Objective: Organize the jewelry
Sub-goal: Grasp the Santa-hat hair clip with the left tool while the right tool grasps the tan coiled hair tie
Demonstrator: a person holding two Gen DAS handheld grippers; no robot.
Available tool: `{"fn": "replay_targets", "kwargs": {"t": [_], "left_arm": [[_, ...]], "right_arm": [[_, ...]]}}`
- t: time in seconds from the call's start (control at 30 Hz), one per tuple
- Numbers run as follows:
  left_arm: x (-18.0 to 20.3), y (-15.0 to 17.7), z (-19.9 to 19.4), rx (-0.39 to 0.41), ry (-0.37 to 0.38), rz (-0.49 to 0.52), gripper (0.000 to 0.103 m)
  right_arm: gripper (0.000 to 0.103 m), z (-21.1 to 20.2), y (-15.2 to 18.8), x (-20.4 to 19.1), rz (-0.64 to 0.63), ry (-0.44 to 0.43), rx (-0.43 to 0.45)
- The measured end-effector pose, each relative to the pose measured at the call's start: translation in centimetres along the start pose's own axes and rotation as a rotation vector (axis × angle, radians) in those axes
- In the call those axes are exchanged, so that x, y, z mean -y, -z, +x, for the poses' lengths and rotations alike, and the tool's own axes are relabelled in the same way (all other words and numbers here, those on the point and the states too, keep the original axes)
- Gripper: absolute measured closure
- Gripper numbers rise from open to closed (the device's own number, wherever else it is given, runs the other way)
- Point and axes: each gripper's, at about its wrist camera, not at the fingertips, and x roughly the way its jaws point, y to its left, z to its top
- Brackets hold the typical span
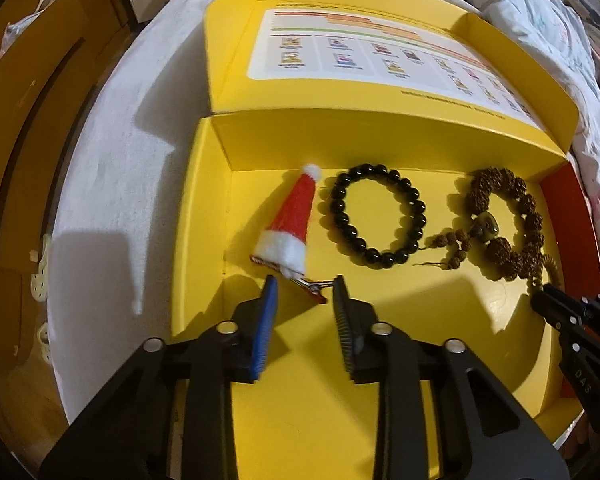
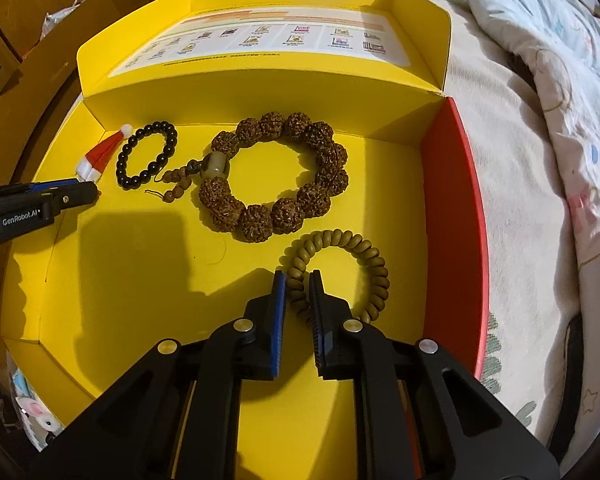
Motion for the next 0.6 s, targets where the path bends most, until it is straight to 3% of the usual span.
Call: {"fn": "replay_targets", "kwargs": {"t": [0.03, 0.07, 0.13, 0.6], "left_arm": [[-0.2, 0.0, 0.0, -0.002, 0.010, -0.010, 0.091], [-0.4, 0.0, -0.1, -0.006, 0.025, -0.017, 0.094], [-0.7, -0.1, -0.1, -0.015, 0.055, -0.027, 0.095], [-1.4, -0.4, -1.6, 0.016, 0.075, -0.050, 0.103]], "right_arm": [[0.090, 0.0, 0.0, 0.1, 0.009, -0.013, -0.003], [0.090, -0.1, 0.1, 0.3, 0.014, -0.023, -0.004], [0.090, -0.3, 0.1, 0.4, 0.020, -0.029, -0.001], [0.090, -1.3, -0.1, 0.7, 0.052, -0.081, 0.018]]}}
